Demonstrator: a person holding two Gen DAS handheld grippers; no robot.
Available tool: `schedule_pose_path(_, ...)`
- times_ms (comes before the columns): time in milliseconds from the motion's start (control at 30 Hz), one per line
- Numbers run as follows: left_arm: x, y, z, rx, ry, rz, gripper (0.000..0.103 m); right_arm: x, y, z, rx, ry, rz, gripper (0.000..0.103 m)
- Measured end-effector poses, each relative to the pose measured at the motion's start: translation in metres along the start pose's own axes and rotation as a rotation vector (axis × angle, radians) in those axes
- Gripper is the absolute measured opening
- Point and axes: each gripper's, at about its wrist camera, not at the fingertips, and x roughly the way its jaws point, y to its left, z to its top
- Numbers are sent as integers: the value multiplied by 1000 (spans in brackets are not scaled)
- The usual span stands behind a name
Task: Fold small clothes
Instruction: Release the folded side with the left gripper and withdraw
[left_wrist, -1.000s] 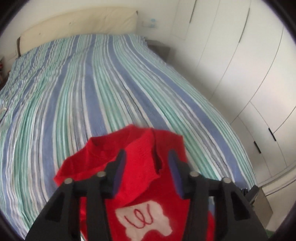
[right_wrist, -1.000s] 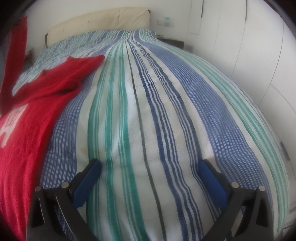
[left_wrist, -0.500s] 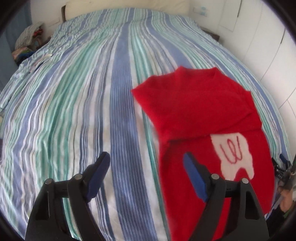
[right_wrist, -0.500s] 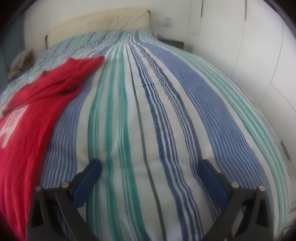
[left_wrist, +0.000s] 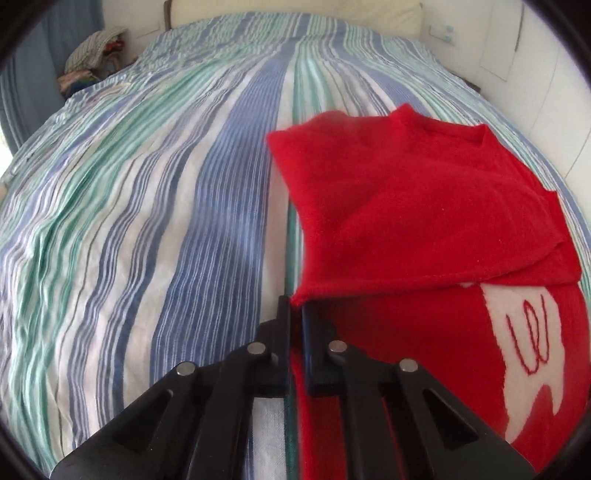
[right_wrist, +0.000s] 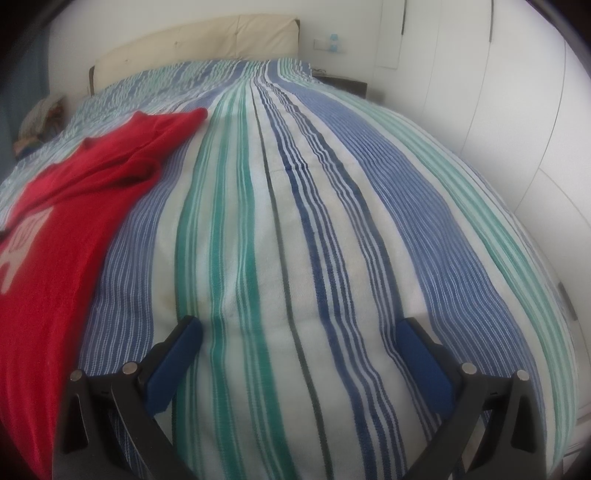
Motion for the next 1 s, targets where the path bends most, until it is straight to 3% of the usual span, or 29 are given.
schedule_pose_path(100,-1,8,-1,-31,3,-26,5,0,0,0,3,-1,5,103)
schedule_pose_path(267,-7,15,-5,-76,20,-53,16,2,0,-1,5,4,10,103)
schedule_pose_path(300,-12,15,-7,-71,24,-44,26,2,0,0,5,4,10,103)
schedule_pose_path(333,-19,15,-10,-60,23,-30,45,2,-1,-1,6,4,10,103)
schedule_pose_path(400,-37,17,-19,-34,3,-10,69,2,-1,-1,5,4,10,103)
schedule_pose_path(433,-46,18,-24,-24,-9,-1,74,3,-1,0,5,4,10,103)
schedule_pose_path(600,-80,22,-46,5,-6,88,75,2,0,0,7,2,10,103)
schedule_pose_path(700,-99,20,-54,1,-30,139,81,2,0,-1,7,2,10,103)
schedule_pose_path(1000,-127,13,-60,-3,-81,194,84,0,2,-2,2,0,-8,103)
